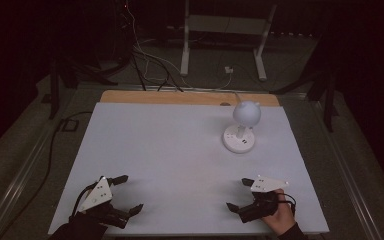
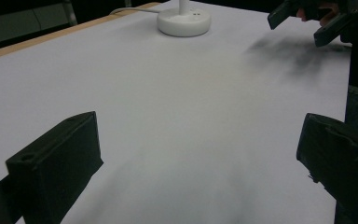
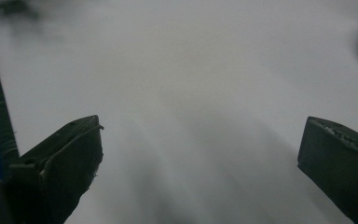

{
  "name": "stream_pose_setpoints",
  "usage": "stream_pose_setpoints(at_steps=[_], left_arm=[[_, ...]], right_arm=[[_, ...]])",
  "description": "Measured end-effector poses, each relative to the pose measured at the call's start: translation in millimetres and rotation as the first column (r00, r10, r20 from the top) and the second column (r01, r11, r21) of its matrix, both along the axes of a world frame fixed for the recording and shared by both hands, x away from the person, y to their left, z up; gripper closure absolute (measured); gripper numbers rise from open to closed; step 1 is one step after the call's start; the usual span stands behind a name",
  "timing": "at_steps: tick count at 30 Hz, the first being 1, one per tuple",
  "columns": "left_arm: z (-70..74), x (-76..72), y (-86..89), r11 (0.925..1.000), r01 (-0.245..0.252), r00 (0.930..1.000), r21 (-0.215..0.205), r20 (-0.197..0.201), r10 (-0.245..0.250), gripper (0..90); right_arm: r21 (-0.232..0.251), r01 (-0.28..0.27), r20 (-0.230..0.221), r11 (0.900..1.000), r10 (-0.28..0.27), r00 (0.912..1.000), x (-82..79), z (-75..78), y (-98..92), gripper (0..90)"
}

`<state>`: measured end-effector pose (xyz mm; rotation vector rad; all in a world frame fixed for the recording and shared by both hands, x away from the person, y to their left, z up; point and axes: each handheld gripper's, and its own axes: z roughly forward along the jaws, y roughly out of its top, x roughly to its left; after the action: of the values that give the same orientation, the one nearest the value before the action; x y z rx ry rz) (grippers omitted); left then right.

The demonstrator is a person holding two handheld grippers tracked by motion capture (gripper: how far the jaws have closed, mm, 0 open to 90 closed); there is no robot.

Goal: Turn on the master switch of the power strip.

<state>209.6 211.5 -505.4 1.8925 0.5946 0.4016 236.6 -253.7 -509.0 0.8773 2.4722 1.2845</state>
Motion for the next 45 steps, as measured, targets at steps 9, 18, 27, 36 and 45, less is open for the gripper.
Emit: stream_pose_setpoints(at_steps=[9,18,27,36,45], left_arm=[[0.2,0.0,-0.3,1.0000,0.000,1.0000,-0.006,0.003,0.000,0.2],[0.9,-0.8,-2.1,0.9999,0.010,0.9999,-0.005,0.009,-0.010,0.2],[1.1,-0.4,-1.8,1.0000,0.006,1.0000,-0.005,0.005,-0.006,0.3],[0.6,0.0,-2.3,1.0000,0.001,1.0000,-0.001,0.002,-0.001,0.2],[1.0,-0.1,-1.6,1.0000,0.000,1.0000,-0.005,0.005,0.000,0.3]], right_arm=[[0.006,-0.033,-0.019,0.999,0.033,0.9993,-1.7,7.0,6.1,0.0],[0.018,-0.056,-0.030,0.998,0.057,0.9979,-5.0,14.0,14.7,0.0],[0.046,-0.068,-0.027,0.997,0.069,0.9972,-4.8,24.9,18.1,0.0],[0.057,-0.077,-0.012,0.995,0.078,0.9969,-1.2,39.8,20.4,0.5],[0.083,-0.059,0.001,0.995,0.059,0.9982,4.6,52.3,18.3,0.5]])
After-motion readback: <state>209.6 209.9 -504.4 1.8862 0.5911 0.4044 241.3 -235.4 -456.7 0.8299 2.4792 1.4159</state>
